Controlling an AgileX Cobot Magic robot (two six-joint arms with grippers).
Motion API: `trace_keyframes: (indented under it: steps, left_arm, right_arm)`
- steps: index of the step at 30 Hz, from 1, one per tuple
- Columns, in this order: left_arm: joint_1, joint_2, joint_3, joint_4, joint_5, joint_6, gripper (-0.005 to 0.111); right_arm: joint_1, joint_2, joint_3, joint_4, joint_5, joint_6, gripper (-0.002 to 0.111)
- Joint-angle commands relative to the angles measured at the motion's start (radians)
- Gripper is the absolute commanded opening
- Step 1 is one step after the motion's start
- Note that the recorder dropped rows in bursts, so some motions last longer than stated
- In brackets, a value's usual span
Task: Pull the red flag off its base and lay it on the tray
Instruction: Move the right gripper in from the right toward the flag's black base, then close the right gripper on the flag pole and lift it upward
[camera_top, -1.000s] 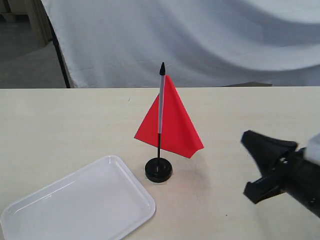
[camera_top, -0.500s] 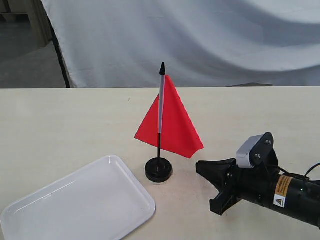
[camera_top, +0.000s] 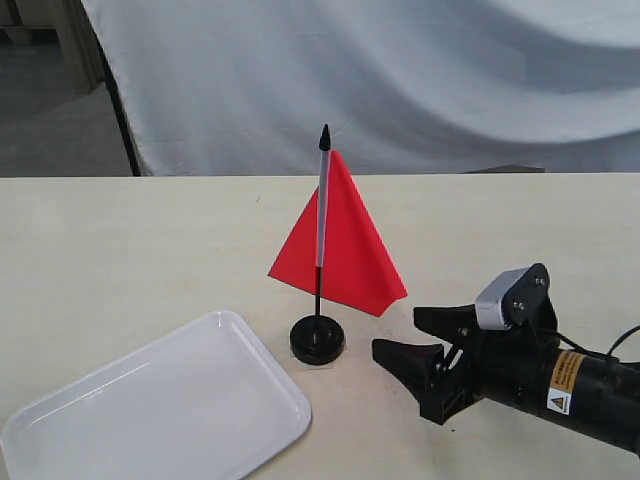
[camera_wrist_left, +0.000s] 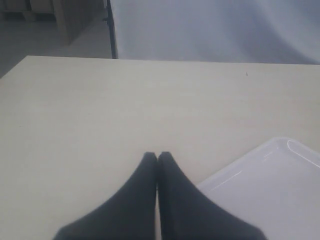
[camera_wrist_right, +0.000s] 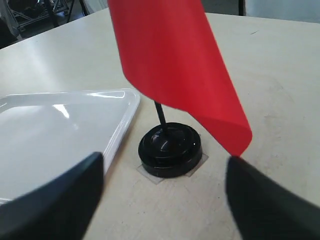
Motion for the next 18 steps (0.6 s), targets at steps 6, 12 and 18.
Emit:
trace_keyframes:
  steps: [6, 12, 18]
  left_arm:
    - [-0.006, -0.001, 0.002, 0.000, -0.003, 0.001, 0.000]
    - [-0.006, -0.001, 0.002, 0.000, -0.003, 0.001, 0.000]
    - [-0.006, -0.001, 0.002, 0.000, -0.003, 0.001, 0.000]
  right_arm:
    - [0.061, 0.002, -0.047, -0.003, -0.016, 0.047, 0.085]
    - [0.206, 0.002, -0.173, 0.145, 0.123, 0.040, 0.080]
    - [0.260, 0.006, -0.289, 0.185, 0.255, 0.032, 0.077]
